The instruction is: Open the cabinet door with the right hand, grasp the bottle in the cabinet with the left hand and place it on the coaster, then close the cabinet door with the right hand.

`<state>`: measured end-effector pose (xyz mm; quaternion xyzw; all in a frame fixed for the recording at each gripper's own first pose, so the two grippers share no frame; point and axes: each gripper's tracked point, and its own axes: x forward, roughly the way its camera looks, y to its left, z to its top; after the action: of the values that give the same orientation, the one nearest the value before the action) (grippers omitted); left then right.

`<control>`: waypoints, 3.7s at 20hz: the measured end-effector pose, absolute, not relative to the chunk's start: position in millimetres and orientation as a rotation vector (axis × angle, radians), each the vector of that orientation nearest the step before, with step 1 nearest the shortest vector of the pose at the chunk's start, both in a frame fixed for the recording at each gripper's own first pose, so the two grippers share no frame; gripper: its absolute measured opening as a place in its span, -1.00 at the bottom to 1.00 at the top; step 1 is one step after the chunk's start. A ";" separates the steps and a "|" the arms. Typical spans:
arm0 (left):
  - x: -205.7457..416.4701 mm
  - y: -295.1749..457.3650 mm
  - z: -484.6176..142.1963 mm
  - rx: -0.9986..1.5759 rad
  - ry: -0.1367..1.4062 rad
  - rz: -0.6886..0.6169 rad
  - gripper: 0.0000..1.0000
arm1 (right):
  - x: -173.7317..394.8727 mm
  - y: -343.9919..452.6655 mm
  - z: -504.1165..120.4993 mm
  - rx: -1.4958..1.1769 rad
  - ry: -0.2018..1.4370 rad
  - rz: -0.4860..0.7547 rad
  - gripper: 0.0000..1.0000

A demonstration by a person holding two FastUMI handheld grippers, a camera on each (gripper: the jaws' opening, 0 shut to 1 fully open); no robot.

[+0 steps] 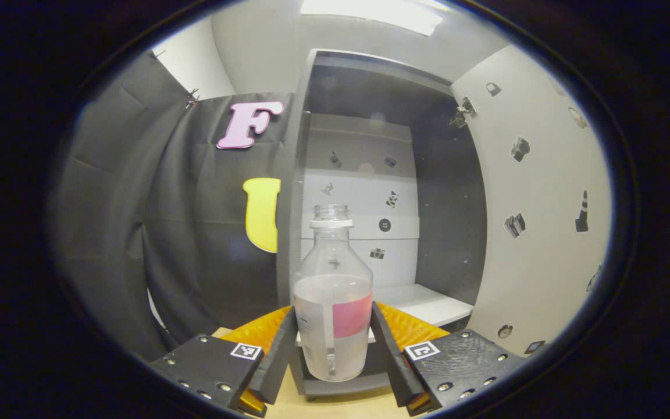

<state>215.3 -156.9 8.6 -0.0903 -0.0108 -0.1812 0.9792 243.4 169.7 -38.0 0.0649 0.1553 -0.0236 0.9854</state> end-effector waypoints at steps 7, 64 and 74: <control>170.3 -107.5 -13.4 -0.199 -0.008 -0.286 0.48 | 231.1 180.6 -39.8 0.119 0.318 0.012 0.96; 67.7 -70.0 -317.8 -0.139 0.315 -0.076 0.60 | 207.7 143.0 -86.6 0.093 0.396 -0.084 0.97; 61.3 -43.6 -192.2 -0.092 0.164 -0.049 0.56 | 222.6 161.2 -53.6 0.147 0.324 0.031 0.96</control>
<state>61.3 -43.6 -192.2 -0.0458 0.0818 -0.0244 0.9953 222.6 161.2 -53.6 0.0730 0.1612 0.0152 0.9841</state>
